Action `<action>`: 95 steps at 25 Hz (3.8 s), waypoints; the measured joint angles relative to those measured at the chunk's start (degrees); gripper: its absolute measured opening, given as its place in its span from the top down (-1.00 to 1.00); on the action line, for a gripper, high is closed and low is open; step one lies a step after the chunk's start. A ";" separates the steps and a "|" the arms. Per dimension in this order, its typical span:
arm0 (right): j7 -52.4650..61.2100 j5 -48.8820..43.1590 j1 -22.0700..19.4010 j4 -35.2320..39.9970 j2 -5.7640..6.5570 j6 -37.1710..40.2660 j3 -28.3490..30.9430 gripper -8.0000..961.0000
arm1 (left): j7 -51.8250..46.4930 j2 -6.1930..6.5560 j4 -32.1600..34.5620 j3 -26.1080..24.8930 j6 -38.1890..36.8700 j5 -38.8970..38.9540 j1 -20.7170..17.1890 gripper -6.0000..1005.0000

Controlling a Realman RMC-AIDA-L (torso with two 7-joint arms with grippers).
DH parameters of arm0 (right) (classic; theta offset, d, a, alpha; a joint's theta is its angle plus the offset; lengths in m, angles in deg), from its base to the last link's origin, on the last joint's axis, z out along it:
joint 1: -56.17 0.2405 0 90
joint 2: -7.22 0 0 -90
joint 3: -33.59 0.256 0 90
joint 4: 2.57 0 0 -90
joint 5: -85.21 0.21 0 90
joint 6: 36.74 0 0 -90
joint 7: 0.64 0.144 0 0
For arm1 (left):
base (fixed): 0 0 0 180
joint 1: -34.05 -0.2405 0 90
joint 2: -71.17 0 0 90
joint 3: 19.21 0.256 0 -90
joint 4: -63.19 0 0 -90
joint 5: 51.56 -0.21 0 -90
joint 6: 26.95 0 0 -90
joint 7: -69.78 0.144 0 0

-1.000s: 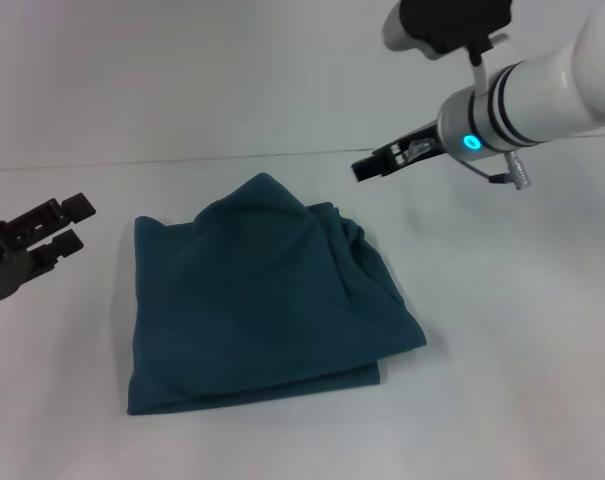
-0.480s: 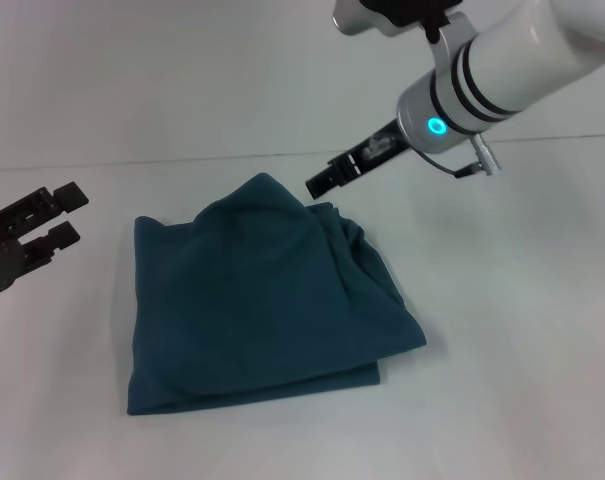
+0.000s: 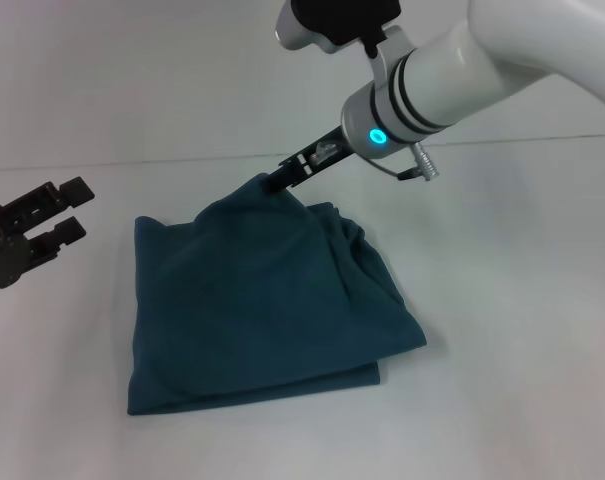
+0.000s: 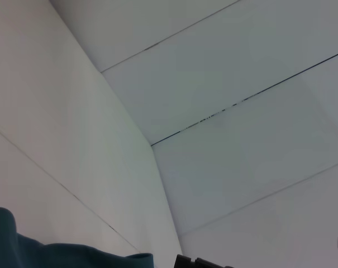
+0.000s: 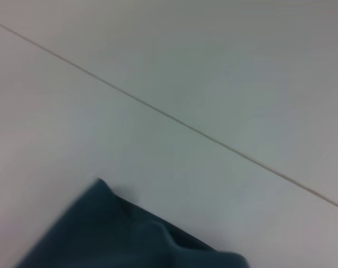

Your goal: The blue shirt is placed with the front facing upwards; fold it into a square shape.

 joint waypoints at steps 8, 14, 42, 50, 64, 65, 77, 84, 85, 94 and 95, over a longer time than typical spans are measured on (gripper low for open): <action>-5.73 9.06 -0.39 -5.73 0.11 -4.47 0.13 -0.84 | 0.62 -0.33 -0.81 -0.01 0.86 -0.05 0.67 -0.59; -6.09 9.28 -0.72 -7.97 0.34 -6.90 0.39 -0.84 | 1.77 -0.37 -3.67 0.70 2.25 -0.34 2.88 -0.59; -5.61 9.05 -1.78 -8.63 1.06 -4.37 0.52 0.67 | 1.99 -1.20 -5.43 4.39 5.82 -0.07 5.38 -0.59; -5.49 9.16 -2.62 -7.34 0.92 -4.46 1.06 0.50 | 1.99 -1.17 -5.75 4.39 6.09 -0.07 5.68 -0.59; -5.55 9.03 -2.64 -9.30 1.15 -7.07 1.68 0.21 | 2.33 -1.91 -5.97 4.49 7.31 -0.14 7.46 -0.58; -5.67 9.00 -2.64 -9.35 1.09 -6.94 1.68 0.21 | 2.35 -1.93 -5.97 4.53 7.31 -0.14 7.47 -0.59; -5.48 9.04 -5.71 -3.21 0.95 1.83 1.75 0.22 | 1.31 -1.01 -6.55 9.09 7.40 -0.41 7.29 -0.59; -5.45 14.07 -18.32 17.69 0.81 16.38 2.65 0.22 | -0.11 -0.58 -6.10 9.89 6.88 -0.56 6.80 -0.59; -5.45 14.63 -19.04 18.67 1.04 17.51 3.05 0.22 | -0.19 -0.46 -6.10 10.02 6.84 -0.71 6.86 -0.59; -12.18 20.68 -21.31 19.70 2.77 35.55 16.43 0.11 | -3.01 1.13 -3.50 15.02 5.58 -10.50 9.64 -0.58; -13.09 22.88 -22.03 19.72 3.15 37.74 18.31 0.08 | -3.11 1.19 -2.86 16.37 5.50 -11.07 9.77 -0.58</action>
